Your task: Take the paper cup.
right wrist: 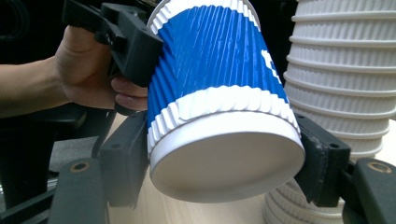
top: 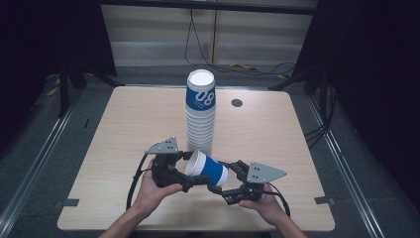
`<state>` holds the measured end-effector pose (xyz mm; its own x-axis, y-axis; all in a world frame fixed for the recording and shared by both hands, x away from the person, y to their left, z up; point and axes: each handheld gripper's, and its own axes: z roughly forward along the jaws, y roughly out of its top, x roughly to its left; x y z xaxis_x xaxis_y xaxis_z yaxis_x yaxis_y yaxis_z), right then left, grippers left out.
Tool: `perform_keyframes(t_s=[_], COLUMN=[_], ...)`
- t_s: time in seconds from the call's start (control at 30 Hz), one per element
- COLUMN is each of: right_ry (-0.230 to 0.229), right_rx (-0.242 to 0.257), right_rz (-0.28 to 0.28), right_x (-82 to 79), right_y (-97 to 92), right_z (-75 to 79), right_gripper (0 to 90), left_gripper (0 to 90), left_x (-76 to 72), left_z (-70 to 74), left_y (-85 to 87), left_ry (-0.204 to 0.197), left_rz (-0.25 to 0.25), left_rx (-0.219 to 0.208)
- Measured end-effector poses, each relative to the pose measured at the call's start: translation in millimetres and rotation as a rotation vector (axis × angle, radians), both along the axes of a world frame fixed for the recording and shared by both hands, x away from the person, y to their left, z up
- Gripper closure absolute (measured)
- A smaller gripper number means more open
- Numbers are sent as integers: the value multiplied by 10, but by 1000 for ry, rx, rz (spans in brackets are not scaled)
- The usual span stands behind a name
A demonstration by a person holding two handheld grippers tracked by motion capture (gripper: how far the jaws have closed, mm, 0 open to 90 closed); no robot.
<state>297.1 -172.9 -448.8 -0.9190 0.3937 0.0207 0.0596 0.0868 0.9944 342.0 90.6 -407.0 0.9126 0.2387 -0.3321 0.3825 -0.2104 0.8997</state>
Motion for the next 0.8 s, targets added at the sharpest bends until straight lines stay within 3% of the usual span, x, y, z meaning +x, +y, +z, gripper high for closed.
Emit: perform_keyframes(t_s=[0.23,0.37,0.7,0.77,0.8], right_ry=[4,20,39,50,57], right_rx=[-2,-8,-17,-20,-24], right_rz=[11,8,22,15,16], right_x=[-6,0,-6,-3,2], right_y=[18,37,59,66,69], right_z=[-9,-25,-37,-44,-49], right_gripper=[280,276,263,230,217], left_gripper=[89,105,142,166,166], left_x=[0,-12,-42,-56,-59], left_z=[25,50,104,124,137], left_y=[19,33,60,69,71], left_ry=[6,-19,-47,-49,-65], left_rz=[-9,-10,-22,-20,-14], left_rx=[14,32,31,15,29])
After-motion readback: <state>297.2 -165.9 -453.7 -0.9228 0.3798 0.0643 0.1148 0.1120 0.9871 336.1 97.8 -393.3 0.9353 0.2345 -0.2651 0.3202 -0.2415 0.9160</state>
